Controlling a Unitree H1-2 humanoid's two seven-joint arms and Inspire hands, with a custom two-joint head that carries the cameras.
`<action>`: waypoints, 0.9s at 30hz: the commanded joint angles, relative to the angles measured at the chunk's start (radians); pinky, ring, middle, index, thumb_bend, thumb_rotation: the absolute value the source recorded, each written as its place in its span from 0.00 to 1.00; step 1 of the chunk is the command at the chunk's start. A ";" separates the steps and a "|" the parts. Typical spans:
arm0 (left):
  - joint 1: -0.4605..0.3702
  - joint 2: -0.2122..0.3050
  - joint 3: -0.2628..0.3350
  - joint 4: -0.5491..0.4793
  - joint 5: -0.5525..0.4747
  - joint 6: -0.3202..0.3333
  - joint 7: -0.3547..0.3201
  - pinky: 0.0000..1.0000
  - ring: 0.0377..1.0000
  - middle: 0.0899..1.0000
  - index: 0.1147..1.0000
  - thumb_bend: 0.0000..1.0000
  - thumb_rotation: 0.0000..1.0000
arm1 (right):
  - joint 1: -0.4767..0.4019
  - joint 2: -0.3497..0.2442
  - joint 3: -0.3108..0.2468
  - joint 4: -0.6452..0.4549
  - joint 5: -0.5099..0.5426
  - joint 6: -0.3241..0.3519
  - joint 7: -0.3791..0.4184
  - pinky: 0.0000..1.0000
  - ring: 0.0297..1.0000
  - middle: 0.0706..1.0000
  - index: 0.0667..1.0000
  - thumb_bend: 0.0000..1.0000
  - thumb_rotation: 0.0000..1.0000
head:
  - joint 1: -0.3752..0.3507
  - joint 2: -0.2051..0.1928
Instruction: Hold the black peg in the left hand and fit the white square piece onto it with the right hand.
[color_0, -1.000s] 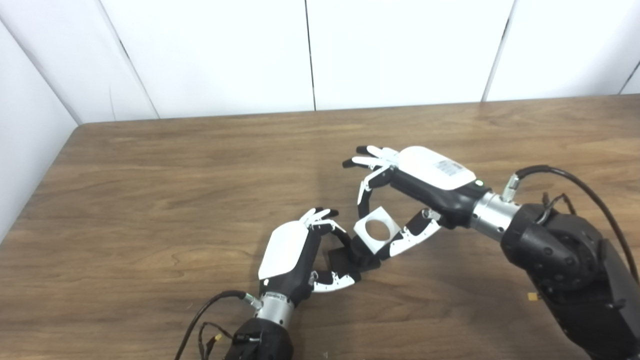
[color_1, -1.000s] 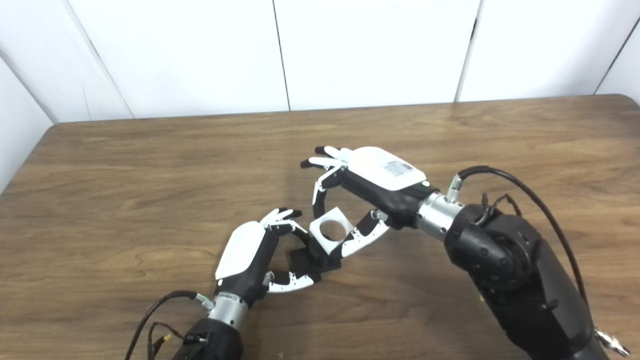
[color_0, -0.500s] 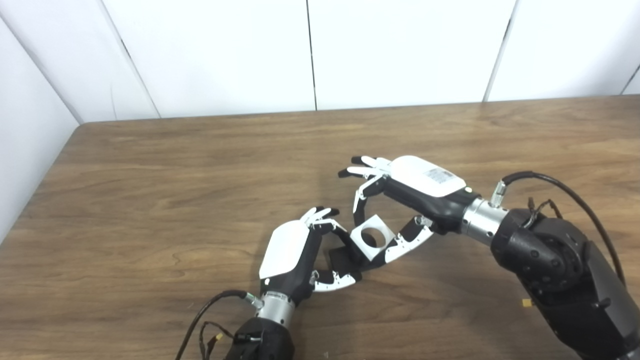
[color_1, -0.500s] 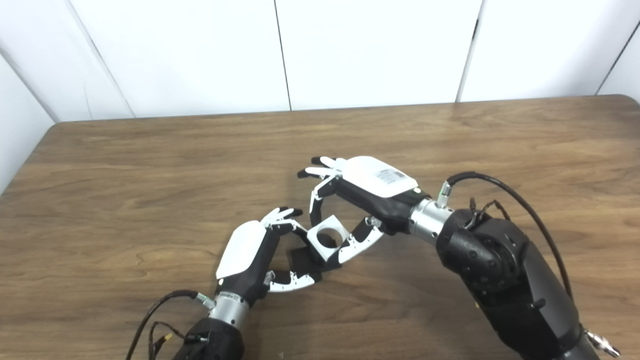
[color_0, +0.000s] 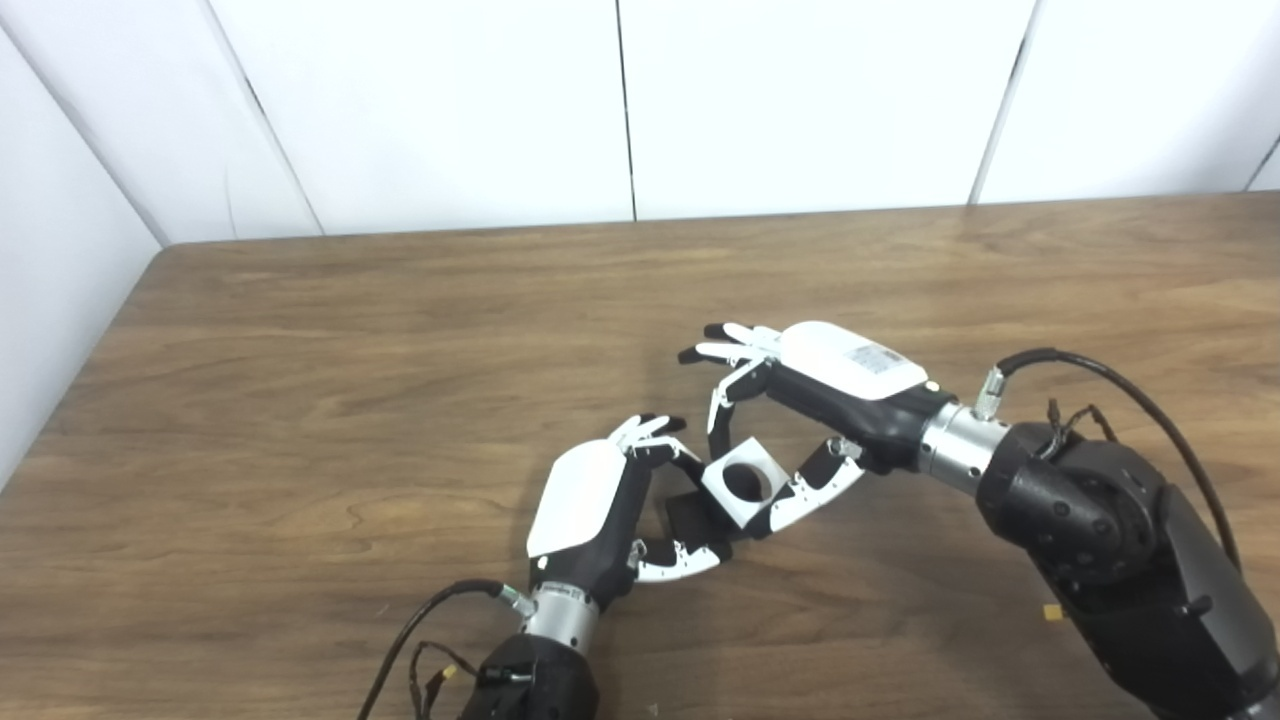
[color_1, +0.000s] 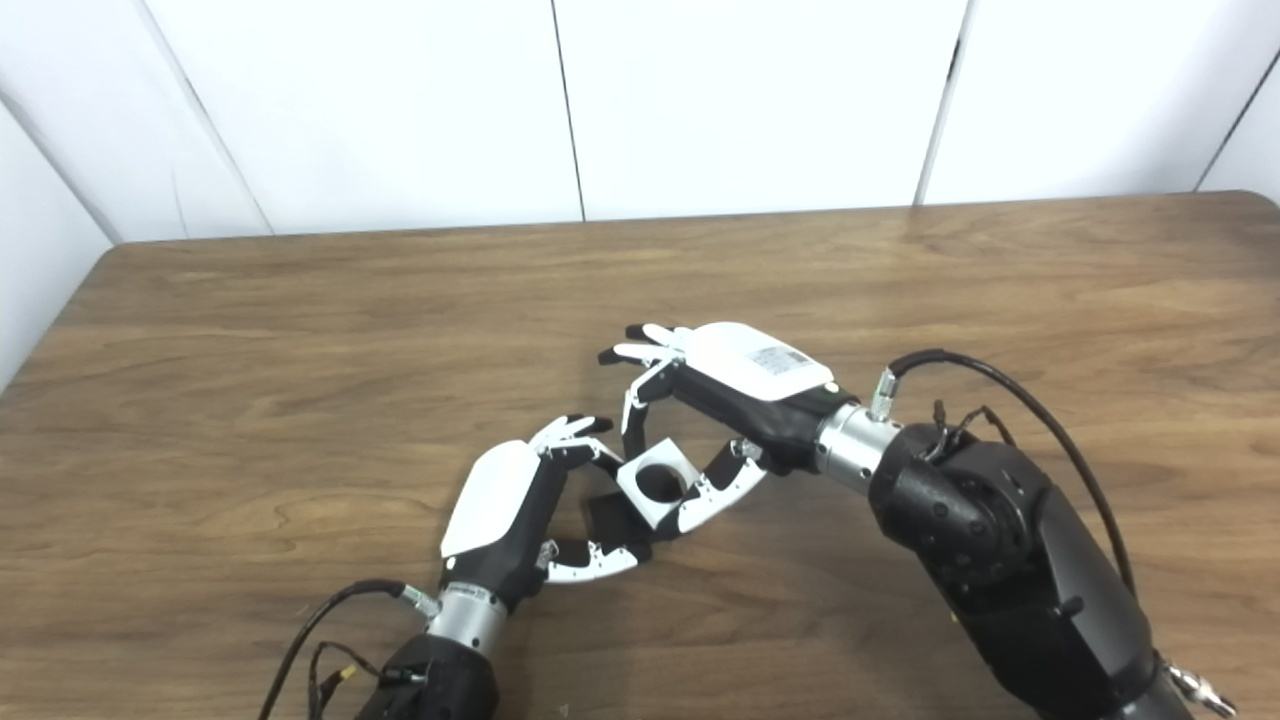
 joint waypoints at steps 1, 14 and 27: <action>-0.011 -0.009 -0.017 0.004 0.000 0.003 -0.024 0.79 0.92 0.85 0.43 0.50 0.07 | -0.032 0.002 -0.004 -0.002 0.004 -0.034 -0.016 1.00 1.00 0.93 0.45 0.52 0.15 | 0.002 0.001; -0.020 -0.015 -0.026 -0.018 -0.004 0.019 -0.065 0.81 0.94 0.86 0.43 0.50 0.07 | -0.038 0.011 -0.002 0.035 -0.001 -0.064 -0.032 1.00 1.00 0.93 0.45 0.52 0.15 | 0.011 -0.007; -0.013 -0.016 -0.027 -0.016 -0.004 0.012 -0.058 0.80 0.94 0.87 0.43 0.50 0.07 | -0.045 0.010 -0.001 0.050 -0.016 -0.079 -0.034 1.00 1.00 0.92 0.45 0.52 0.15 | 0.014 -0.011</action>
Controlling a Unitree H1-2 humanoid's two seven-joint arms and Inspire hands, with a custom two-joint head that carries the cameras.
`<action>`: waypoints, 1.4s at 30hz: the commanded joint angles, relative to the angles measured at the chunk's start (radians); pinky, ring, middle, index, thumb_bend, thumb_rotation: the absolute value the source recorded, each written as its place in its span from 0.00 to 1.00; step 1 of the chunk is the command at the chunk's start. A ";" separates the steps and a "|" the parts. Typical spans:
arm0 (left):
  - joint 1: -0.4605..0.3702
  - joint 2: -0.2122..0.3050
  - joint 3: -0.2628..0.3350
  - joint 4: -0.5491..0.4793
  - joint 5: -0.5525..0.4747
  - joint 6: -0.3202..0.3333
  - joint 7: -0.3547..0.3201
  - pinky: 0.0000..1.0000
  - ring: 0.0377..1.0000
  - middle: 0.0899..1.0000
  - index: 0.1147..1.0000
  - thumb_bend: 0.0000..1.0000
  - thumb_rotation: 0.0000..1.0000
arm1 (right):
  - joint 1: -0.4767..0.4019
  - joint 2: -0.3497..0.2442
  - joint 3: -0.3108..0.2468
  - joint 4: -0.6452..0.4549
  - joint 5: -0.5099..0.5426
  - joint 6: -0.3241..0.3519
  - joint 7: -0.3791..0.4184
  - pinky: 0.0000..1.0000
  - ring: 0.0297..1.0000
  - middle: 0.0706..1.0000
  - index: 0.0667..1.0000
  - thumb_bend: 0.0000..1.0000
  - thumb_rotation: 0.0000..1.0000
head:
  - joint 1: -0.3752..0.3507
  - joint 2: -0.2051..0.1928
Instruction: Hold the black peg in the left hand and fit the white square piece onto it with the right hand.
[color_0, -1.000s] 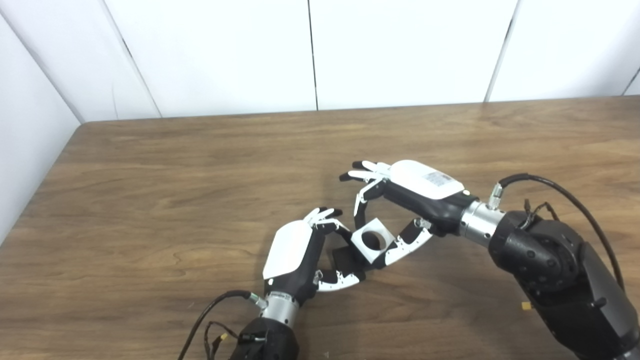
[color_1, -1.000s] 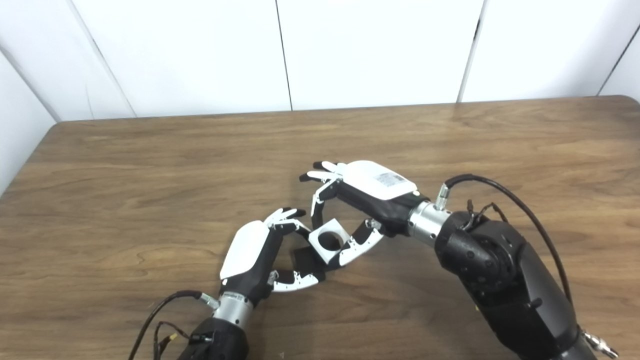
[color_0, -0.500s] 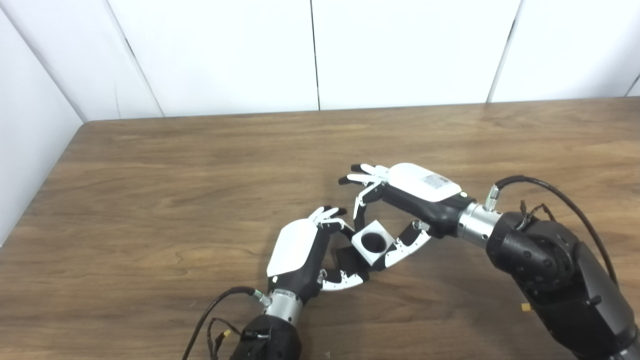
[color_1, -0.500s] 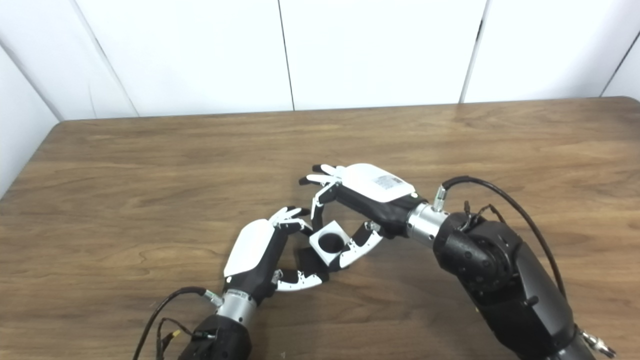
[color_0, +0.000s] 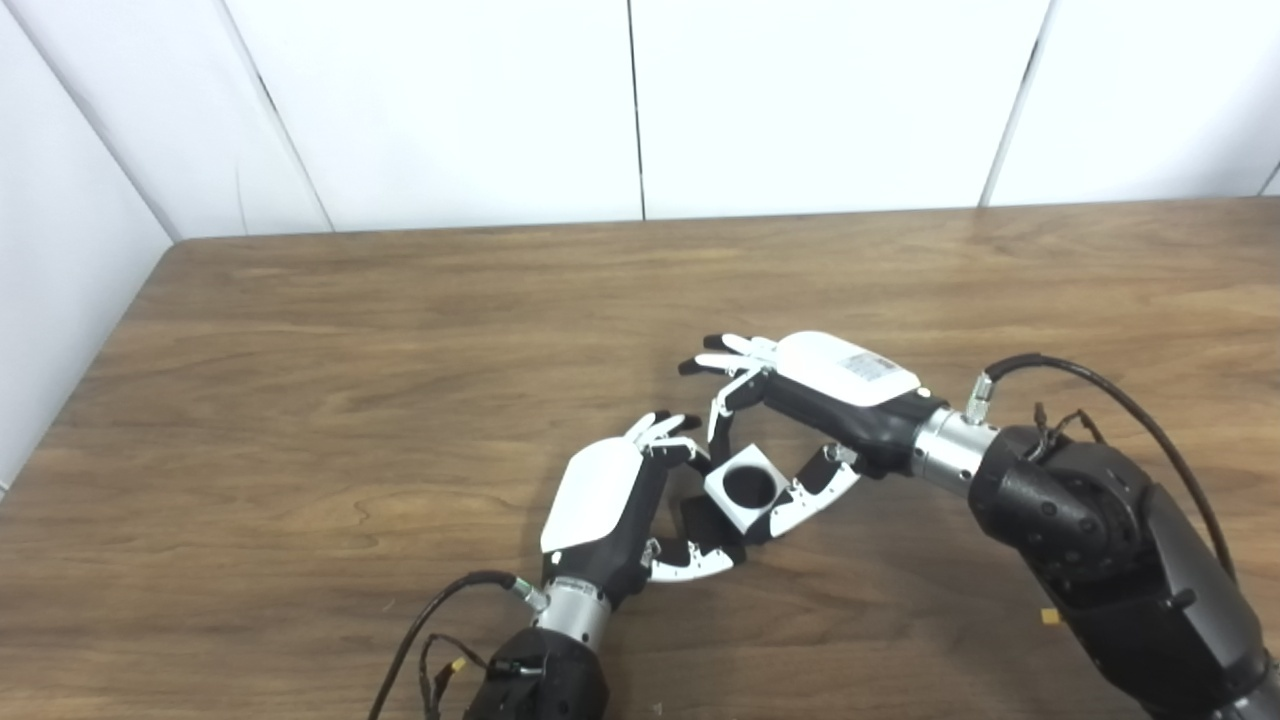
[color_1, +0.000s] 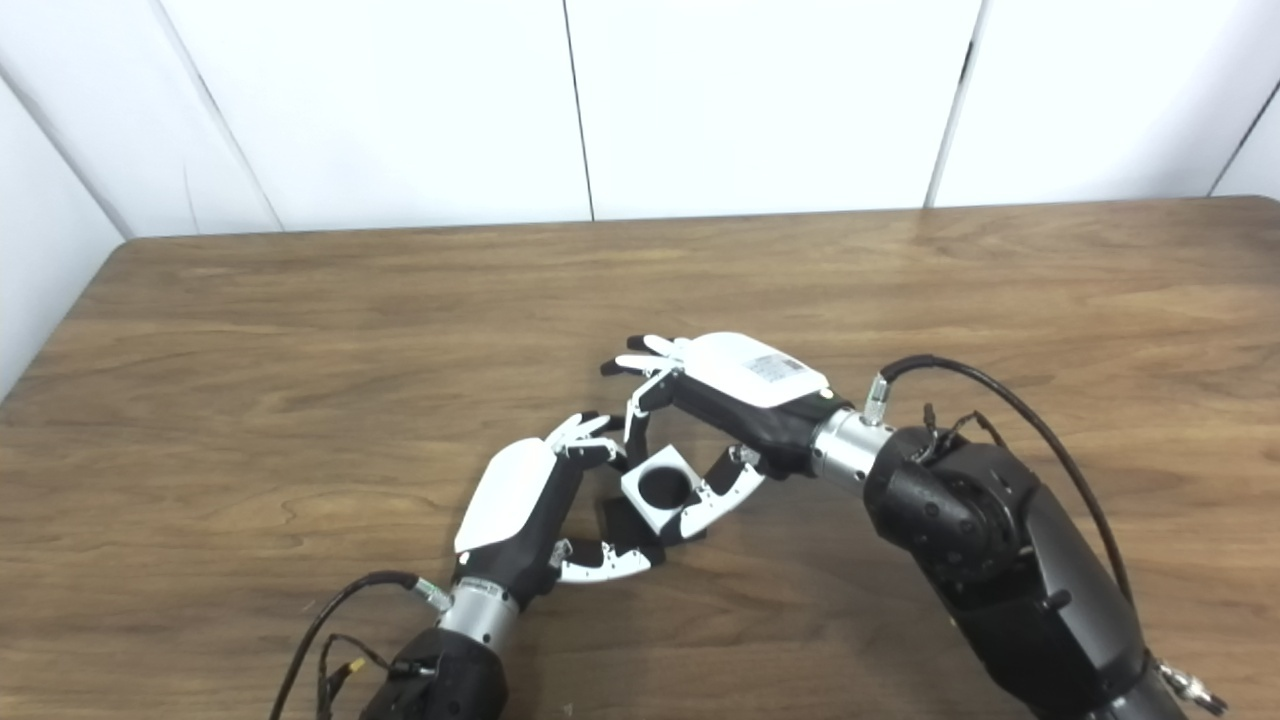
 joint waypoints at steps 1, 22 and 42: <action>-0.001 -0.010 -0.014 -0.011 -0.009 -0.001 -0.017 0.81 0.94 0.87 0.43 0.50 0.07 | -0.046 0.003 -0.008 -0.010 -0.010 -0.026 -0.023 1.00 1.00 0.92 0.45 0.52 0.15 | 0.001 0.000; 0.006 0.001 -0.005 -0.032 -0.007 -0.002 -0.017 0.79 0.93 0.86 0.43 0.50 0.07 | -0.014 0.001 -0.011 -0.001 -0.016 -0.027 -0.023 1.00 1.00 0.93 0.46 0.52 0.15 | -0.004 0.009; 0.005 -0.009 -0.006 -0.018 0.006 0.001 -0.015 0.81 0.92 0.85 0.43 0.50 0.07 | -0.012 0.001 -0.014 -0.017 -0.028 0.005 0.011 1.00 1.00 0.93 0.61 0.94 0.35 | -0.005 0.011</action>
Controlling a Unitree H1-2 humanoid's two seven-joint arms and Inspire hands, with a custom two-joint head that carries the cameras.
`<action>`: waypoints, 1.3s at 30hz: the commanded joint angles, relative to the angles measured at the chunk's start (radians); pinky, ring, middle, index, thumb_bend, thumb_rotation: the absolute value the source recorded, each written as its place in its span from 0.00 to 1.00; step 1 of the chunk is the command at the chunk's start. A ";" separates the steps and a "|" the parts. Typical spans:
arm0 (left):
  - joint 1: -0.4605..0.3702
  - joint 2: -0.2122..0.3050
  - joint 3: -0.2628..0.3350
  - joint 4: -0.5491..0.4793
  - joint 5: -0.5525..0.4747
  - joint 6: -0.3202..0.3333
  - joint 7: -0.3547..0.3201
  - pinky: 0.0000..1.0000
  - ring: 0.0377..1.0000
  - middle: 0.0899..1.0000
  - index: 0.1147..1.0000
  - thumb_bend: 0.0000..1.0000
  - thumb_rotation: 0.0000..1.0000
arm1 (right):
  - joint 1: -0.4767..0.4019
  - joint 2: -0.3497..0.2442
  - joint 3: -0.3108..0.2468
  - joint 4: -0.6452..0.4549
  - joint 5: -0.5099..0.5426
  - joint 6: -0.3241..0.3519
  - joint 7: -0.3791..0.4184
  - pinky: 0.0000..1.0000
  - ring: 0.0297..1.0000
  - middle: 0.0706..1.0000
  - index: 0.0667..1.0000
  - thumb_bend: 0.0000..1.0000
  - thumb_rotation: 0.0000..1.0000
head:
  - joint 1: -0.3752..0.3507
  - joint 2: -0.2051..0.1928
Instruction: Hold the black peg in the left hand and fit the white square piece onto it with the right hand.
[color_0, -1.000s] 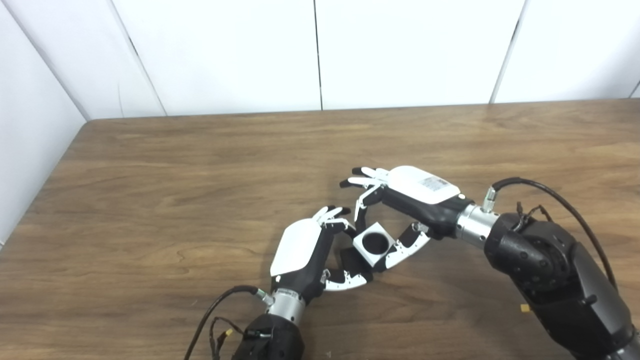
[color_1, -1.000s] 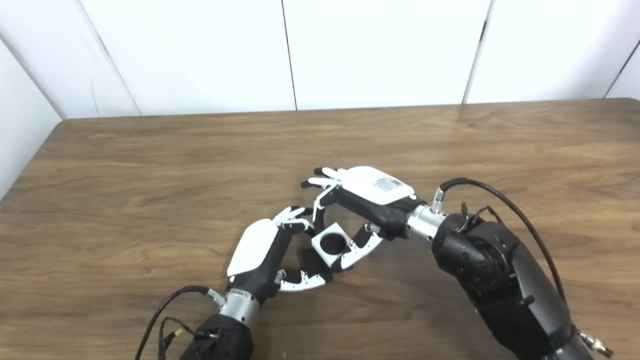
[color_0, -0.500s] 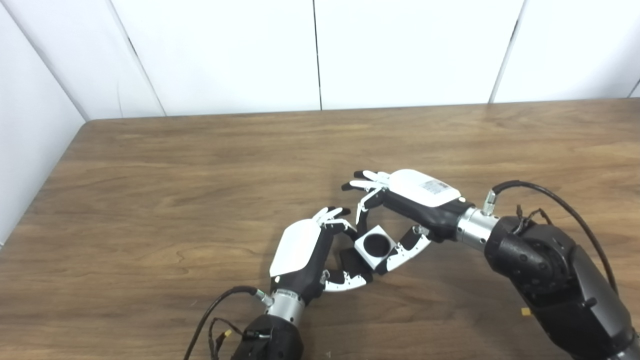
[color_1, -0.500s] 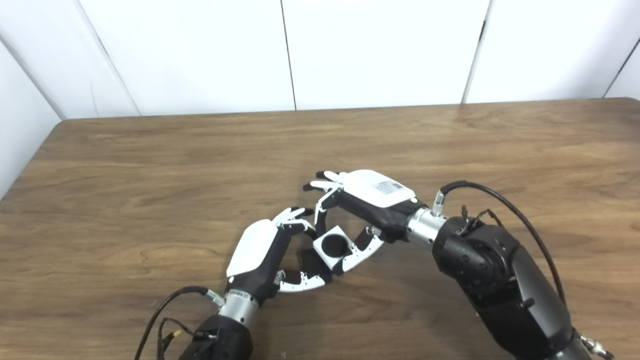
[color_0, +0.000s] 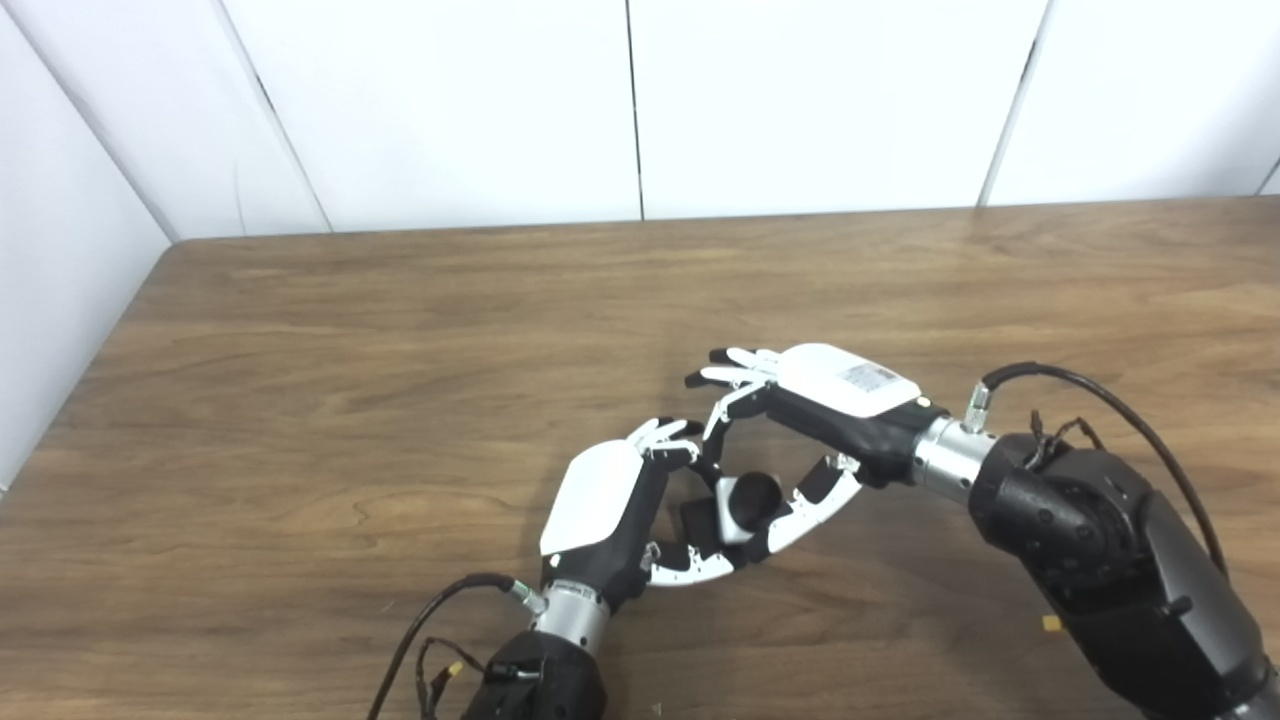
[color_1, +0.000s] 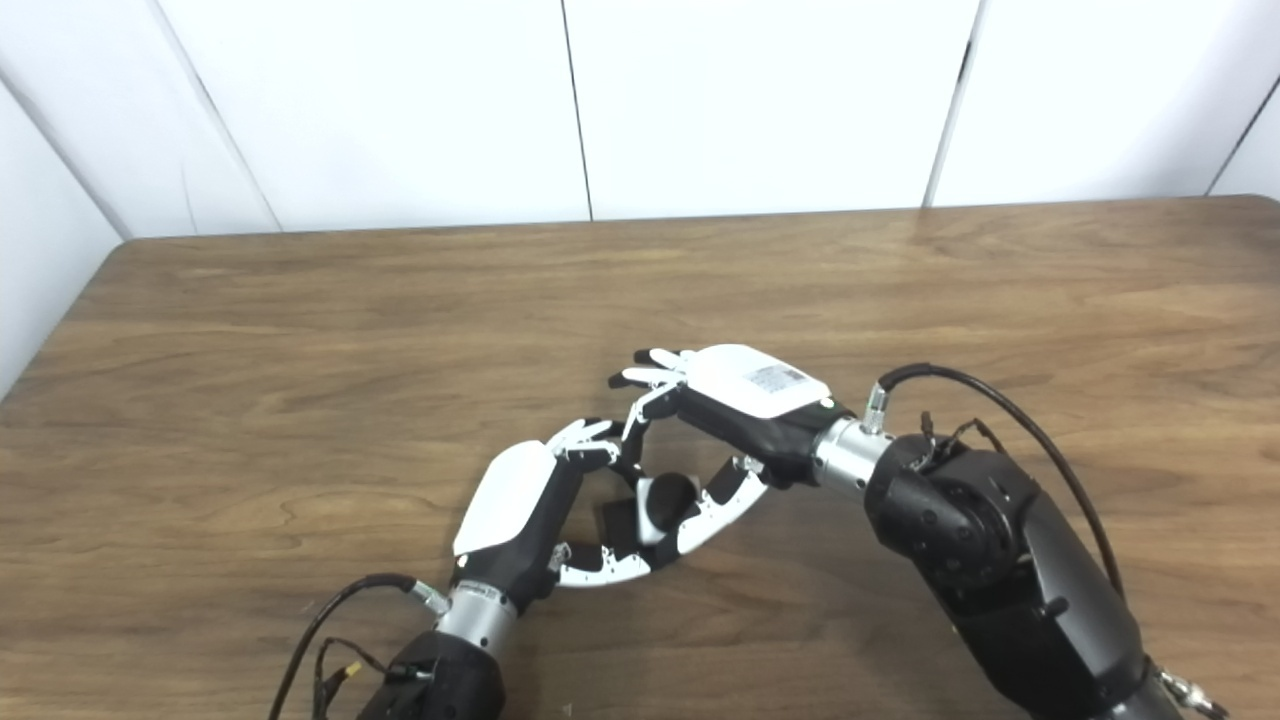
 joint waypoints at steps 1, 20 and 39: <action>-0.004 -0.010 -0.008 0.000 0.005 0.001 0.000 0.81 0.92 0.85 0.43 0.50 0.07 | -0.025 0.000 -0.015 -0.023 0.005 0.006 -0.009 1.00 1.00 0.93 0.61 0.94 0.35 | 0.002 0.000; -0.013 -0.001 -0.014 0.011 0.034 0.005 -0.019 0.79 0.91 0.83 0.43 0.50 0.09 | -0.030 -0.011 -0.020 -0.025 0.018 0.010 -0.006 1.00 1.00 0.93 0.59 0.93 0.34 | 0.005 0.000; -0.017 0.014 -0.019 0.002 0.057 0.037 -0.073 0.78 0.91 0.84 0.52 0.57 0.23 | -0.029 -0.018 -0.028 -0.031 0.024 0.004 -0.012 1.00 1.00 0.93 0.58 0.92 0.33 | 0.004 0.006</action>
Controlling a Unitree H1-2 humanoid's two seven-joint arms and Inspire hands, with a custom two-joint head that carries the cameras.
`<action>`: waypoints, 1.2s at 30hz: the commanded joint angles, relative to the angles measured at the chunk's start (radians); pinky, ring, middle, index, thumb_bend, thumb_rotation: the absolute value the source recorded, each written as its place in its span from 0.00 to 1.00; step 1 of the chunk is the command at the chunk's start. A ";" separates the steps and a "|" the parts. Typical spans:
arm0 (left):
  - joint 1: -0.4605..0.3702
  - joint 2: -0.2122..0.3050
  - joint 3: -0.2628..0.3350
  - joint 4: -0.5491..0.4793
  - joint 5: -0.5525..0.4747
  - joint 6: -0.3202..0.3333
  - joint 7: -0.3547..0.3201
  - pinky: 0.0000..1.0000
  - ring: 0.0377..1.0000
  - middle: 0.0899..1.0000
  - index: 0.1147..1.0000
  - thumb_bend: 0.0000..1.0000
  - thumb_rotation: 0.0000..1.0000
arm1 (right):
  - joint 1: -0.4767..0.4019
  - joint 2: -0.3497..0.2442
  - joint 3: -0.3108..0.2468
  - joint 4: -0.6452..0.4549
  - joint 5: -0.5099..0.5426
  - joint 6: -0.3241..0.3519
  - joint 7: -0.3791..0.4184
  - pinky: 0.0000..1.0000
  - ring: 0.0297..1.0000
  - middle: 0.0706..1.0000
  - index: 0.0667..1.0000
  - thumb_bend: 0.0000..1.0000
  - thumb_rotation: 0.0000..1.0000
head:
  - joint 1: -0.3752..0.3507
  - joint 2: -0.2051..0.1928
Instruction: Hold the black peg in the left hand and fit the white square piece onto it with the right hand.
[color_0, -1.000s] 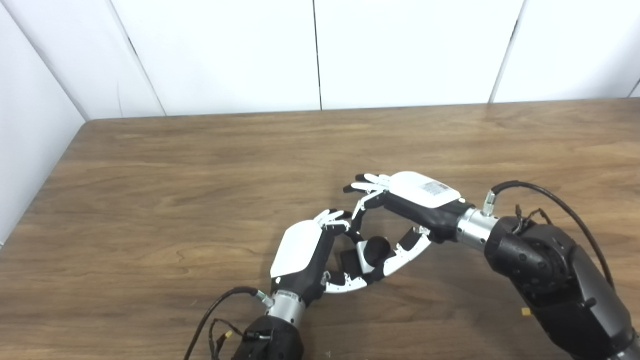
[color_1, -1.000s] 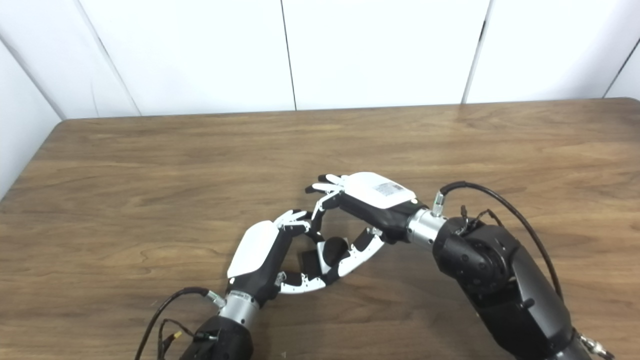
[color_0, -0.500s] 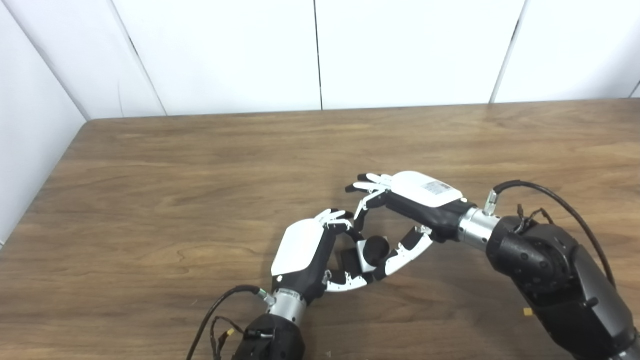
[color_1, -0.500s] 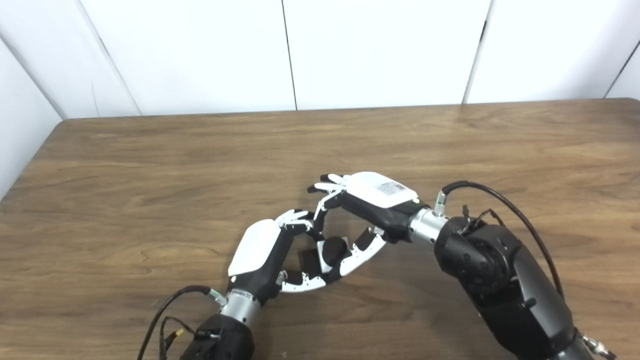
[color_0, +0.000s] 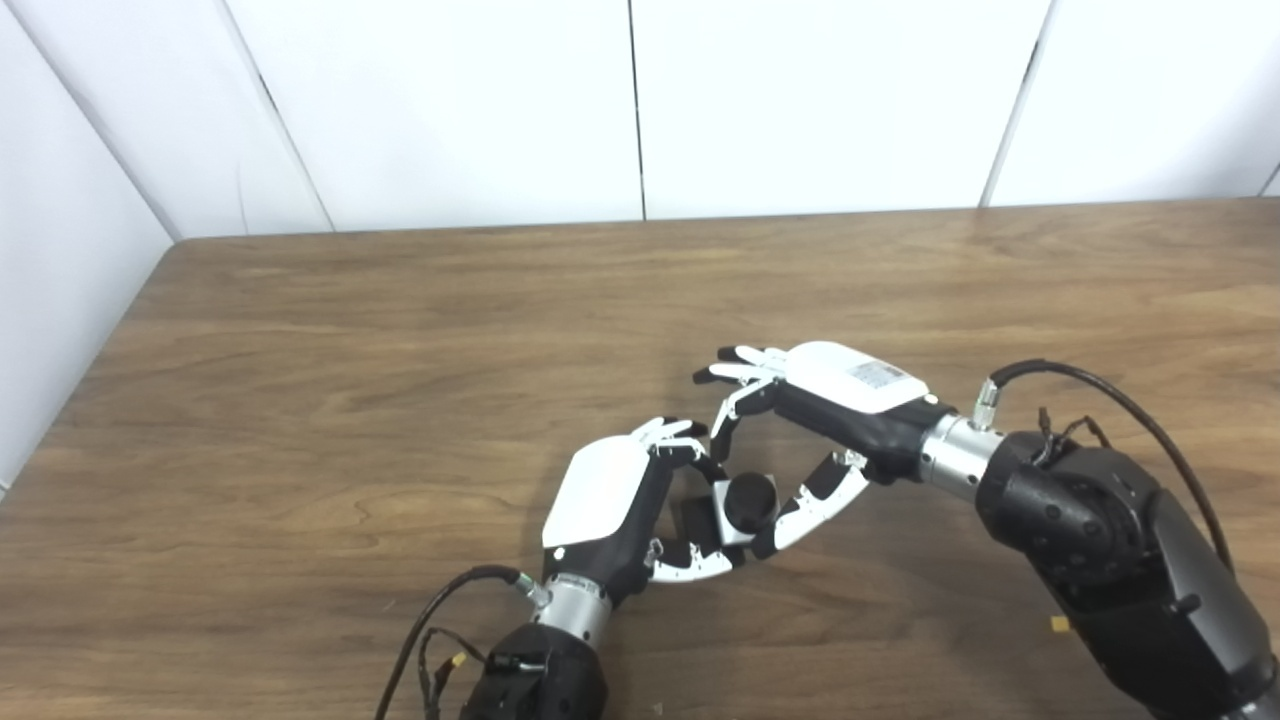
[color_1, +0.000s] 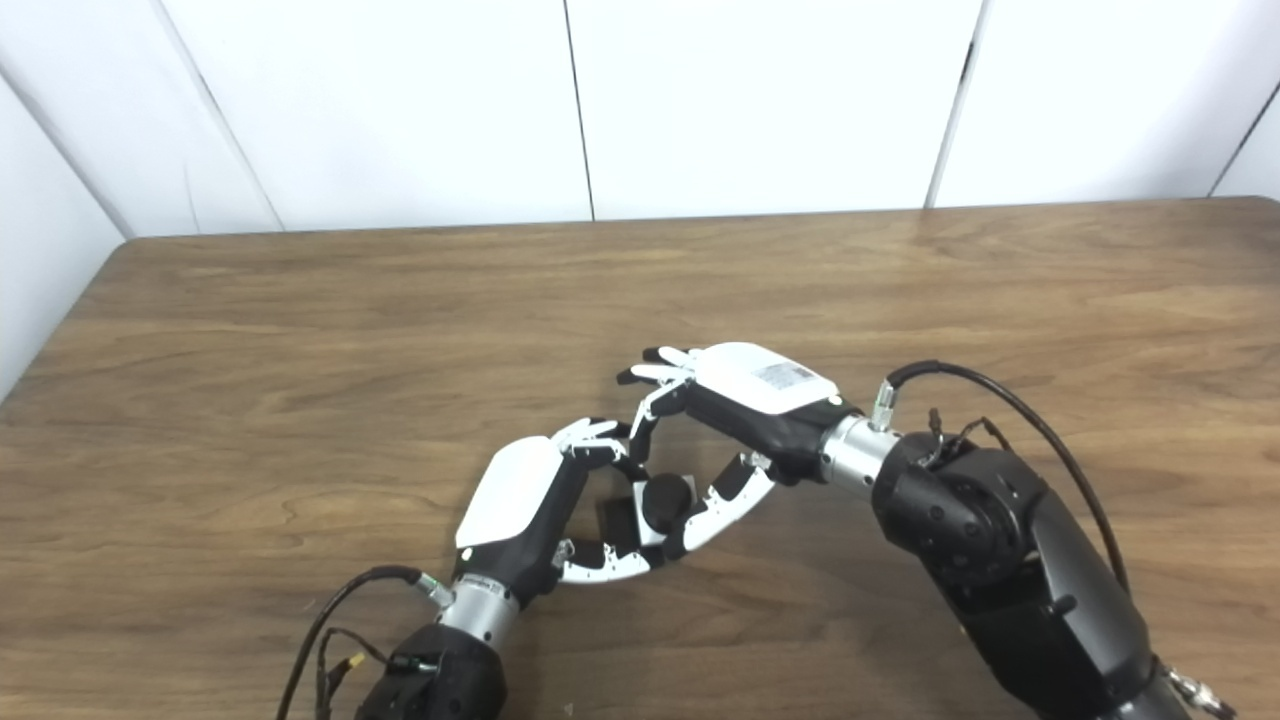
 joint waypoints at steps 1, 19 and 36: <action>-0.001 0.009 -0.014 -0.003 0.012 0.020 -0.046 0.78 0.91 0.84 0.60 0.61 0.33 | -0.029 -0.006 -0.018 -0.033 0.011 -0.010 -0.014 1.00 1.00 0.93 0.58 0.92 0.33 | 0.001 0.002; -0.010 0.020 -0.023 -0.004 0.043 0.038 -0.080 0.79 0.91 0.86 0.72 0.64 0.41 | -0.030 -0.016 -0.023 -0.032 0.019 -0.011 -0.010 1.00 1.00 0.93 0.58 0.92 0.33 | 0.003 0.002; 0.015 -0.001 0.014 0.010 0.011 0.010 0.015 0.80 0.89 0.84 0.79 0.85 0.53 | -0.027 -0.012 -0.066 -0.032 0.039 0.017 -0.017 1.00 1.00 0.94 0.65 0.93 0.31 | 0.006 -0.012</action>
